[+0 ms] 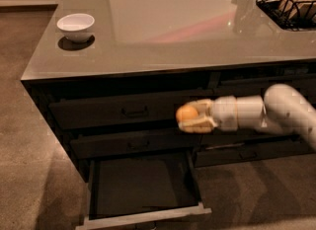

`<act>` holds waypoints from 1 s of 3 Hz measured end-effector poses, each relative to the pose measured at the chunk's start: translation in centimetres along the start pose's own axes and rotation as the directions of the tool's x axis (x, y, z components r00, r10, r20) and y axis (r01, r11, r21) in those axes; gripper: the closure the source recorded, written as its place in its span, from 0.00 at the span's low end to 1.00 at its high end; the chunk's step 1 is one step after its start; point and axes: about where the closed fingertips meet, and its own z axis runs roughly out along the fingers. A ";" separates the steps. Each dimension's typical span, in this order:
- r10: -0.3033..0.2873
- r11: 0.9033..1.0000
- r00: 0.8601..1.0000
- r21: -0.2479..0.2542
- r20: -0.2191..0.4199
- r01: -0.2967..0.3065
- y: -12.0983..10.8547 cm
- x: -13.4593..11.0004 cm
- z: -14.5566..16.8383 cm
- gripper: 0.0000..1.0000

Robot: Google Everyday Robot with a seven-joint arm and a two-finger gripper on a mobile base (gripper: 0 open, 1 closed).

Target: Place orange into bottom drawer

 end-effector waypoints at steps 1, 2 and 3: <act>0.076 0.996 0.995 -0.043 0.062 -0.074 1.1 11.7 2.9 1.00; 0.087 0.995 0.994 -0.051 0.063 -0.084 1.2 11.7 3.3 1.00; 0.107 0.992 0.993 -0.066 0.041 -0.104 -0.7 14.9 5.4 1.00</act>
Offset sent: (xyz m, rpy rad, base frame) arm -0.0181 -0.0109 -0.0882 0.0631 0.0494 -0.0056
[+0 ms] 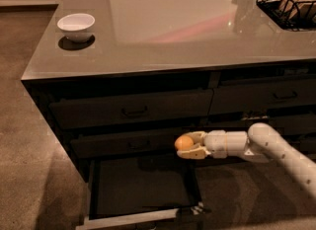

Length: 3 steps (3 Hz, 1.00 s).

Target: Place orange into bottom drawer

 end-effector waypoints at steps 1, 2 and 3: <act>-0.033 0.999 0.999 -0.035 0.006 0.033 -2.8 8.2 3.9 1.00; -0.138 0.988 0.990 -0.072 0.029 0.140 -3.5 13.4 6.1 1.00; -0.131 0.988 0.991 -0.075 0.026 0.132 -3.3 12.9 6.2 1.00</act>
Offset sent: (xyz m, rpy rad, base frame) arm 0.0069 0.0067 -0.2057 0.0000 -0.2053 0.1795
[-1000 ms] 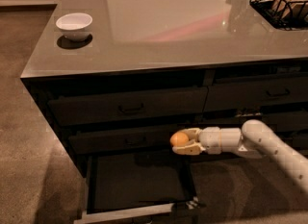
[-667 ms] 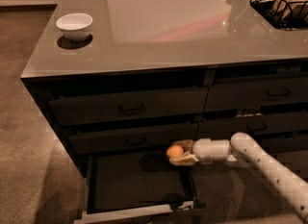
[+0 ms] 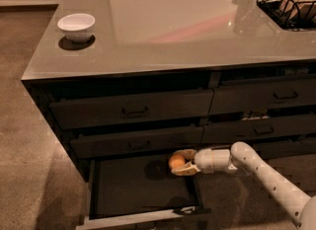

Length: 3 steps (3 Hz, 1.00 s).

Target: Place orange into bottom drawer

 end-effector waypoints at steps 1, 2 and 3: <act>-0.021 1.000 0.999 0.022 -0.028 0.021 -2.3 3.9 2.6 1.00; -0.097 0.994 0.991 0.038 -0.091 0.101 -4.6 9.4 5.6 1.00; -0.173 0.985 0.972 -0.021 -0.161 0.172 -5.8 15.1 8.6 1.00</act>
Offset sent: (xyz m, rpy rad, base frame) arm 0.0654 0.0205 -0.1916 -0.2402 -0.2106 0.0228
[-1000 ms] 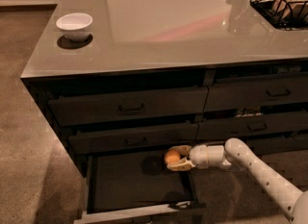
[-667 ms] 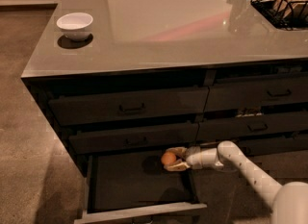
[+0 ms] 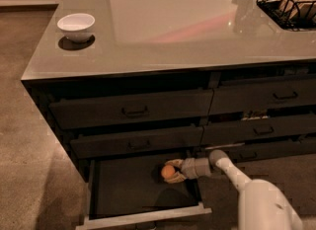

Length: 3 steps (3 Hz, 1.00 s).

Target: Place orange into bottom drawer

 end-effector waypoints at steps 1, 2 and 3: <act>-0.021 0.995 0.999 -0.097 -0.032 0.018 0.5 2.1 1.6 1.00; -0.029 0.989 0.999 -0.147 -0.025 0.025 1.3 4.0 2.6 0.82; -0.032 0.991 0.999 -0.129 0.004 0.032 1.7 5.4 2.5 0.58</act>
Offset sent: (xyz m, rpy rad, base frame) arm -0.0065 -0.0036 -0.0780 -0.0298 0.0586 0.1920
